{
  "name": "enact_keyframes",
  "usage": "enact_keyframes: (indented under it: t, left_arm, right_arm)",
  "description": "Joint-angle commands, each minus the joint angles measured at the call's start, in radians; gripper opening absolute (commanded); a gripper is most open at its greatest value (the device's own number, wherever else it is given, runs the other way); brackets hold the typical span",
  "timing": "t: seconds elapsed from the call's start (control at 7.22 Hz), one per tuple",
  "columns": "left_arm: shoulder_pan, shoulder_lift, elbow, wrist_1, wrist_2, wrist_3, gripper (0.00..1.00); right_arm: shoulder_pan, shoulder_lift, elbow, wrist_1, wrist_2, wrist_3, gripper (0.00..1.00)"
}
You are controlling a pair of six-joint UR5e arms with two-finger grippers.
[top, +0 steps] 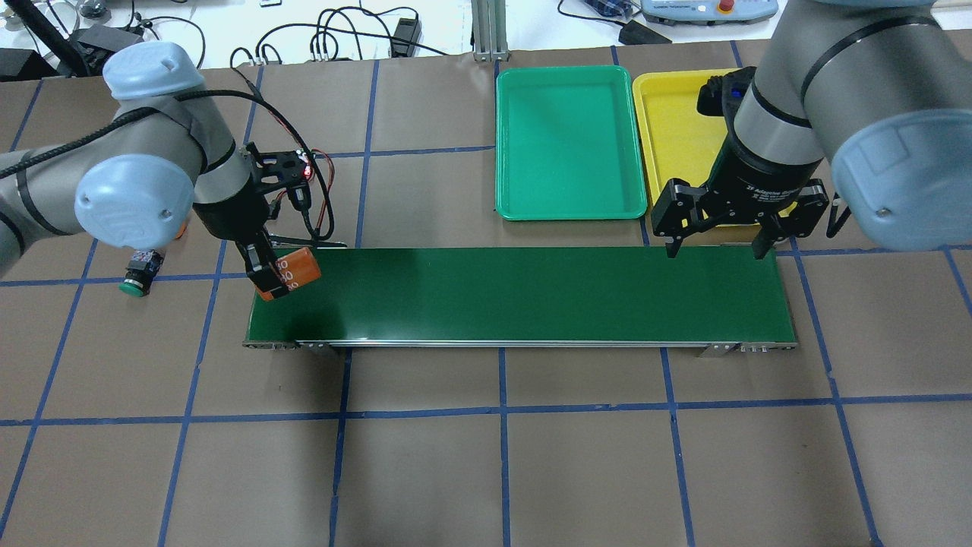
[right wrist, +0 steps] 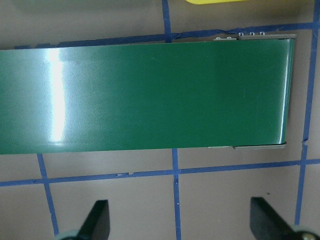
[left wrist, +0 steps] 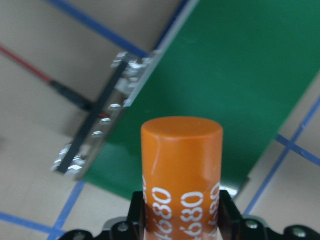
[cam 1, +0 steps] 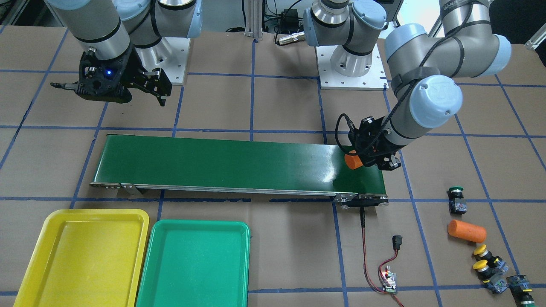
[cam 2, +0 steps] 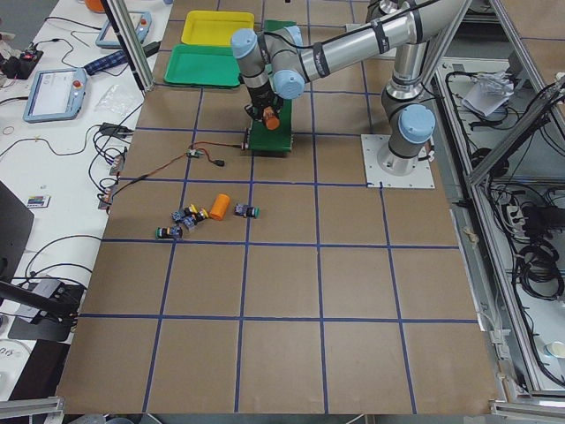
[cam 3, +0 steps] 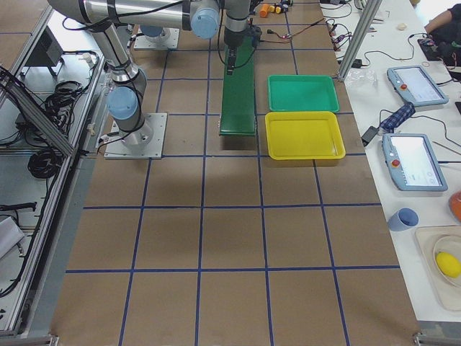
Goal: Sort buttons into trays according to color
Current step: 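Carry the orange cylinder onto the belt's near end and release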
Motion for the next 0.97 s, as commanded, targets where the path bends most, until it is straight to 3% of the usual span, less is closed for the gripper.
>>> enact_keyframes:
  t: [0.0,0.14,0.28,0.42,0.55,0.69,0.83]
  left_arm:
    - [-0.056,0.027,-0.144,0.182,0.008,0.011,0.0]
    - [-0.089,0.027,-0.157,0.212,0.009,-0.032,0.23]
    - [-0.098,0.029,-0.157,0.224,0.006,-0.083,0.76]
    - [-0.097,0.035,-0.146,0.243,0.006,-0.121,0.89]
    - [-0.094,0.047,-0.139,0.235,0.006,-0.123,0.95]
    - [-0.068,0.065,-0.111,0.22,0.008,-0.115,0.98]
    - [0.031,0.043,-0.021,0.133,0.008,-0.077,0.98]
  right_arm:
    - [-0.001,0.0,-0.002,-0.009,-0.004,-0.002,1.0]
    - [-0.001,0.0,0.0,-0.007,-0.001,0.001,1.0]
    - [-0.002,-0.001,0.0,0.002,-0.004,0.0,1.0]
    - [-0.001,0.0,0.001,0.002,0.002,0.004,1.0]
    - [-0.001,-0.001,0.0,0.001,0.002,0.003,1.0]
    - [-0.001,0.002,0.0,-0.009,0.007,0.001,1.0]
    - [-0.001,0.0,0.0,-0.009,0.008,0.001,1.0]
